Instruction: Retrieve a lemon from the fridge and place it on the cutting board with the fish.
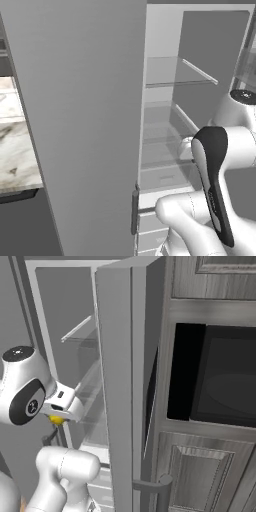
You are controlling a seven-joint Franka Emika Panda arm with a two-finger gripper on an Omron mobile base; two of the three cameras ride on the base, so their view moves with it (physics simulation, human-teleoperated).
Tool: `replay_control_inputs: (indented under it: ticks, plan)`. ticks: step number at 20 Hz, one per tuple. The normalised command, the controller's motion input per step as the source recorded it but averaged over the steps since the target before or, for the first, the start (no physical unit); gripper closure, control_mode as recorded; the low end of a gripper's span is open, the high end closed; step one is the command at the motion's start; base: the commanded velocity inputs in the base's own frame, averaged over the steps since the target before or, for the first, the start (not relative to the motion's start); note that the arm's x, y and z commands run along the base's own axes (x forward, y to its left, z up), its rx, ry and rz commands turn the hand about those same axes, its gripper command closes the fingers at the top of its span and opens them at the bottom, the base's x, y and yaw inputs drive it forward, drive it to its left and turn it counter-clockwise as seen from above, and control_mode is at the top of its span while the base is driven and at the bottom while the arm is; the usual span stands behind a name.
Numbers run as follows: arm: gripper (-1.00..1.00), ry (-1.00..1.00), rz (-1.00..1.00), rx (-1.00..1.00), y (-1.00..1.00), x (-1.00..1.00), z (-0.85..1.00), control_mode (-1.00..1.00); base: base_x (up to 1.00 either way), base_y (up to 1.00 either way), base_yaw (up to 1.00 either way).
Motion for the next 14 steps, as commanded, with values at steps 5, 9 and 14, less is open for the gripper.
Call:
replay_control_inputs:
  ticks: [5,9,14]
  plan:
    - [1.0,0.0,0.0,0.0,0.0,0.0,0.0,1.0,-0.47,0.41,0.0]
    - [1.0,0.0,0.0,0.0,0.0,0.0,0.0,1.0,-0.34,0.61,0.0]
    - [1.0,0.0,0.0,0.0,0.0,0.0,0.0,1.0,-0.06,0.95,-0.01]
